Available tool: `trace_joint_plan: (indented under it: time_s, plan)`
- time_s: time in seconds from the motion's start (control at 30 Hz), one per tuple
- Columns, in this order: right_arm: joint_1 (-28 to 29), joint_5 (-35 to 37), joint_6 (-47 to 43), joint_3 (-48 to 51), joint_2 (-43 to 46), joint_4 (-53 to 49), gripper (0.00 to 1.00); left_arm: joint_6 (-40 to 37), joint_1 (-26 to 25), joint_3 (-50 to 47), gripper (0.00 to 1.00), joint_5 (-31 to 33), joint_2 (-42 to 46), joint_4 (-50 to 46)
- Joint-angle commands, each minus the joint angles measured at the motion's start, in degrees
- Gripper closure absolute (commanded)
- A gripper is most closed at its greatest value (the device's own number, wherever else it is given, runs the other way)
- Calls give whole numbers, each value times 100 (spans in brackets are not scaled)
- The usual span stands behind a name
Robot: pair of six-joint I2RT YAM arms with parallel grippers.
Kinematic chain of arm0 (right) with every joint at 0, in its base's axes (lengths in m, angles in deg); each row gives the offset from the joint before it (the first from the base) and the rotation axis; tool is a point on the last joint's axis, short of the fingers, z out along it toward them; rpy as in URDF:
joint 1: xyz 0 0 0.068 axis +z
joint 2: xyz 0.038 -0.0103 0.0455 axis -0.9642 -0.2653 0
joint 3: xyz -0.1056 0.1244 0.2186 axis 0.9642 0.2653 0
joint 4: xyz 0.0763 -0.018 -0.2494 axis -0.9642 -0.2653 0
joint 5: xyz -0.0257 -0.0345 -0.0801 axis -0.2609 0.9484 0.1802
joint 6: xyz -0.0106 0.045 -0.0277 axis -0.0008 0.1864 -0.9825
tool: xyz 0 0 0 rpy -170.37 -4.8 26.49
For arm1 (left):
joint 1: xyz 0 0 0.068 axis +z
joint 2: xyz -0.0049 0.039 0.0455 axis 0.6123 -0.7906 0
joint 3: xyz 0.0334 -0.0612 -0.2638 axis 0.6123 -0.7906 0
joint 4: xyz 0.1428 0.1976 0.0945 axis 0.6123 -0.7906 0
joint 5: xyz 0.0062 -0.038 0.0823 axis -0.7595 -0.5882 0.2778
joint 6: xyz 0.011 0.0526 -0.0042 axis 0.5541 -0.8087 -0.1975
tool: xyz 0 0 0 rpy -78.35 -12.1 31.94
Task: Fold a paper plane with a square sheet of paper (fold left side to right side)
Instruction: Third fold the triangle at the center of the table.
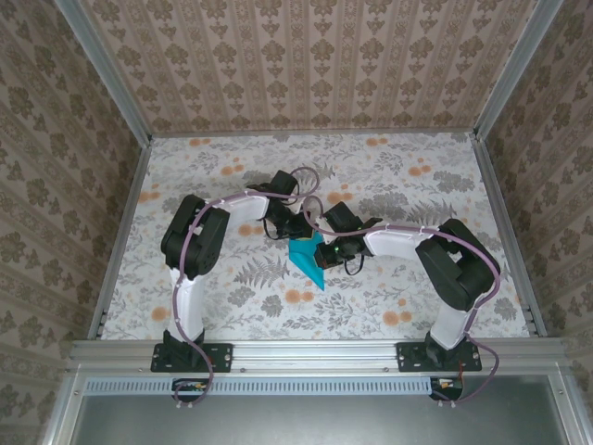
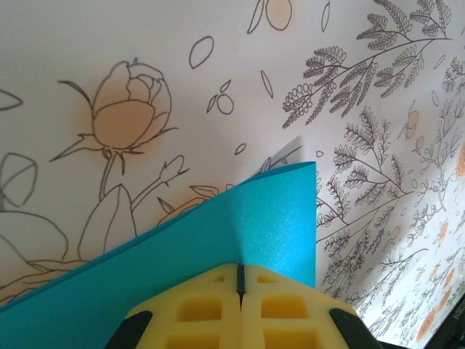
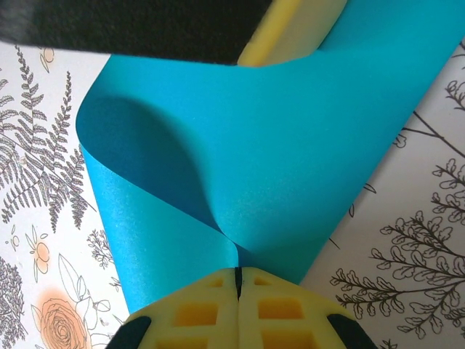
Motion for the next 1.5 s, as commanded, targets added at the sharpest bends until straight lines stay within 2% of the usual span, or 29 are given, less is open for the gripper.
trace_joint_plan:
  time_s: [0.0, 0.3, 0.93, 1.03, 1.17, 1.4, 1.47]
  plan:
    - [-23, 29, 118, -162, -33, 121, 100, -96, -61, 64, 100, 147, -159, -202]
    - [-23, -10, 97, -158, 64, 97, 100, -86, -70, 56, 100, 168, -156, -207]
    - [38, 145, 12, -188, -362, -57, 100, -79, -96, 38, 100, 182, -121, -211]
    - [38, 154, -35, -178, -376, -135, 100, -96, -92, 70, 95, 190, -67, -246]
    - [46, 161, -66, -107, -368, -186, 100, -268, -49, 297, 82, 200, 107, -486]
    - [46, 151, -115, -43, -350, -258, 100, -604, 313, 929, 68, 236, 437, -1058]
    - [55, 163, -123, -37, -346, -266, 100, -615, 444, 883, 66, 346, 613, -1099]
